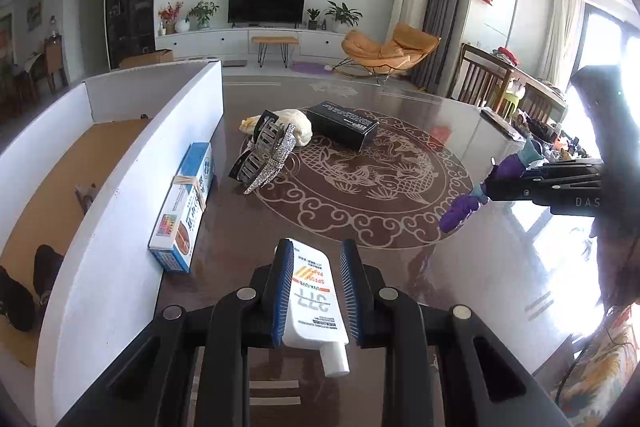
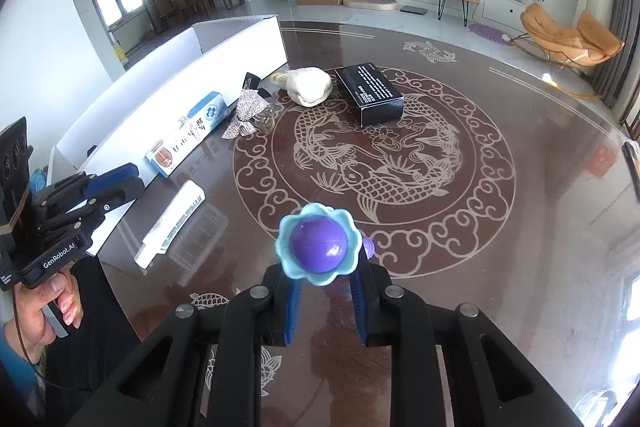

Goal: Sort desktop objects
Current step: 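Close the left tool on the white sunscreen bottle while the right tool carries the purple toy, then carry the toy and sunscreen bottle over the white bin and open both tools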

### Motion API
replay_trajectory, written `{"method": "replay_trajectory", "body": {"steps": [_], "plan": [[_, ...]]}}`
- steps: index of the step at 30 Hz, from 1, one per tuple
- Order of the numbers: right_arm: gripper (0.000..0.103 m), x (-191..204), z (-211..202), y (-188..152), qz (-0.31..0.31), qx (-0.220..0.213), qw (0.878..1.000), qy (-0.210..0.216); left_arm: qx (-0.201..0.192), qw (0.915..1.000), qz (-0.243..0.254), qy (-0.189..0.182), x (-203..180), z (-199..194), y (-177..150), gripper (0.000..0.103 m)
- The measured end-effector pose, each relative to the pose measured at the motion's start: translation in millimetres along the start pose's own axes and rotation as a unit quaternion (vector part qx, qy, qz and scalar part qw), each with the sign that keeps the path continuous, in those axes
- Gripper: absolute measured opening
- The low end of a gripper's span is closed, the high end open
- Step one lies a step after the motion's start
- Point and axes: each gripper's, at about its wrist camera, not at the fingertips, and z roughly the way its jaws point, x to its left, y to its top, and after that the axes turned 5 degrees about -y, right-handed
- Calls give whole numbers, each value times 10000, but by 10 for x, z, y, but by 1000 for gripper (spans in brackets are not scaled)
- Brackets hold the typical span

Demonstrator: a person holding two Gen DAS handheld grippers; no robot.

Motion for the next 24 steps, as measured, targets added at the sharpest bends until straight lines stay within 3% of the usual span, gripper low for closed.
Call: {"method": "replay_trajectory", "body": {"steps": [2,3,4,5,6,10,13,14,15,16,18,24], "plan": [[22,45,-20,5,26,-55,10000,36,58,9999,-85,-116,52,-33,-55,31],[22,66,-34,-2,33,-75,10000,53,147,9995,-94,-245,64,-26,-81,52],[22,83,-47,-13,42,-88,9999,77,230,9993,-81,-278,60,-5,-100,81],[22,94,-58,-29,53,-88,9999,113,258,9993,-26,-279,42,5,-122,91],[22,103,-67,-45,69,-84,9998,148,253,9993,62,-269,10,16,-143,94],[22,104,-82,-106,123,-83,9996,220,679,9953,692,53,-212,297,-211,94],[22,62,-101,-135,256,-102,9991,308,1227,9845,1183,409,-321,635,-297,94],[22,48,-116,-143,295,-115,9989,338,1360,9816,1271,421,-326,716,-333,92],[22,34,-136,-148,324,-134,9987,356,1402,9815,1268,293,-308,753,-359,80],[22,22,-161,-153,335,-157,9987,363,1263,9857,1106,119,-259,725,-352,52],[22,-2,-225,-156,343,-208,9985,369,1174,9898,799,105,-155,683,-331,51],[22,-11,-353,-76,284,-312,9984,384,404,9985,368,33,-48,179,-224,51]]}}
